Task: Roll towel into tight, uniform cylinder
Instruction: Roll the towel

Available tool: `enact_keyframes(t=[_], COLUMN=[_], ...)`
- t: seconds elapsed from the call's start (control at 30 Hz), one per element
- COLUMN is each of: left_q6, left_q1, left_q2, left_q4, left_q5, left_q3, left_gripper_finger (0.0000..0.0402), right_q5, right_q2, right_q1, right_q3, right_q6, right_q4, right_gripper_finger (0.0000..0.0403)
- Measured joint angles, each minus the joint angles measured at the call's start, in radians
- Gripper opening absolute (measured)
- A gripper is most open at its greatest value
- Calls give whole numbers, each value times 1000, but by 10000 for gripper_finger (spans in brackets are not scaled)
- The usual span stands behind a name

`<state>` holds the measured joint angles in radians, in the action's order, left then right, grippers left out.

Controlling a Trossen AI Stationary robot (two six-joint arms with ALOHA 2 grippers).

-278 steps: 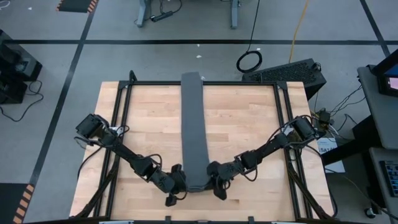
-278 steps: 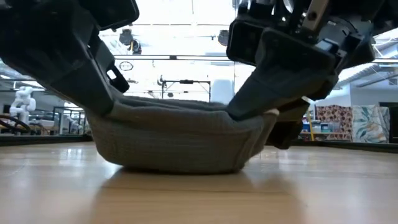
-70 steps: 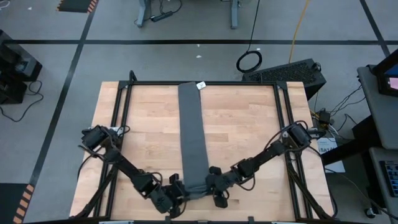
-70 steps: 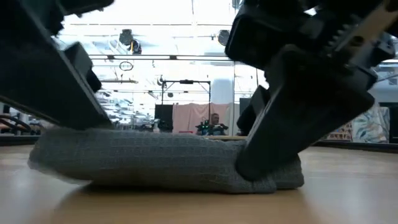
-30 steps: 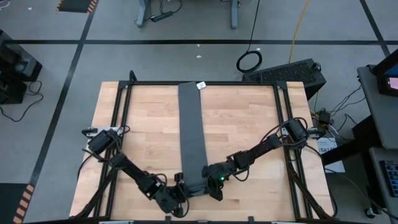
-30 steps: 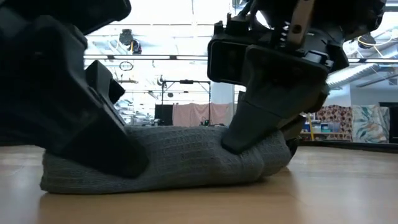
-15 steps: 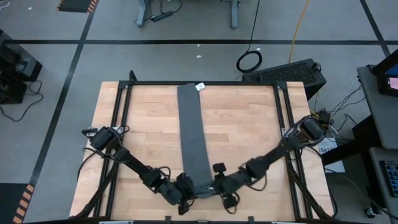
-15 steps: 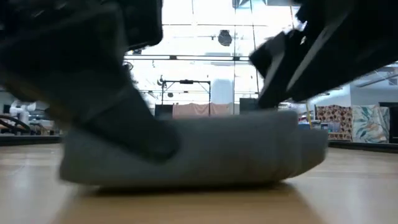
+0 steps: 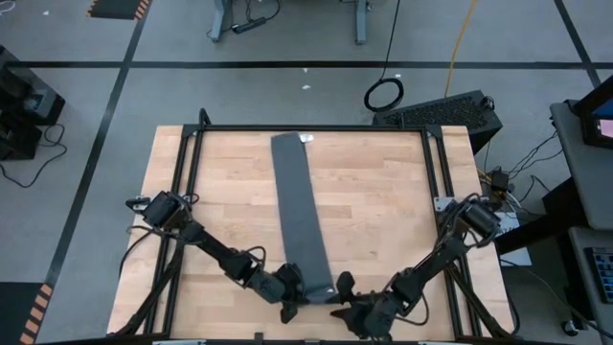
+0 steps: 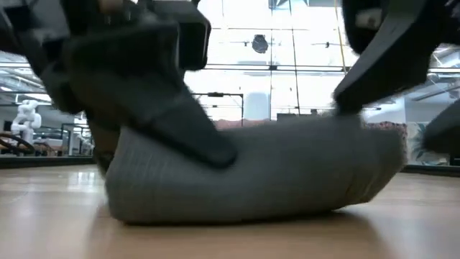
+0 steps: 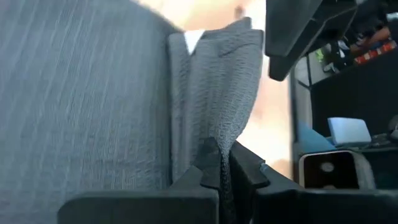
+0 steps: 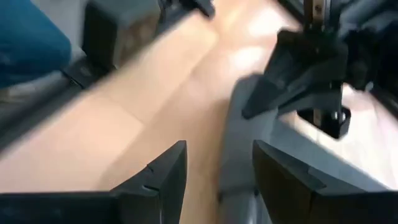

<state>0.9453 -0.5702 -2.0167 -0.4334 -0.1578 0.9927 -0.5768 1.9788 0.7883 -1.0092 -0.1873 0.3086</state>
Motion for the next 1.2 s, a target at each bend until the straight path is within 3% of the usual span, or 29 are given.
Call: enact_keyframes(t=[0.13,0.57,0.83,1.0,1.1,1.2], left_q6=[53,94,120,127,127,126], left_q1=[5,6,6,6,5,5], left_q2=[2,3,3,2,1,1], left_q4=[-47,-132,-132,-132,-132,-129], left_q5=[-2,-9,-21,-47,-53,-39], left_q3=[-48,-80,-80,-80,-80,-80], left_gripper_finger=[7,10,13,13,14,14], right_q5=[-32,39,168,245,233,129], right_q2=[18,17,17,15,15,11], right_q1=[-22,-92,-156,-182,-184,-158], right_q3=[0,0,0,-1,-1,-1], right_q6=[44,36,139,199,203,154], right_q4=[-10,-12,-88,-122,-126,-140], right_gripper_finger=[173,173,171,146,127,122])
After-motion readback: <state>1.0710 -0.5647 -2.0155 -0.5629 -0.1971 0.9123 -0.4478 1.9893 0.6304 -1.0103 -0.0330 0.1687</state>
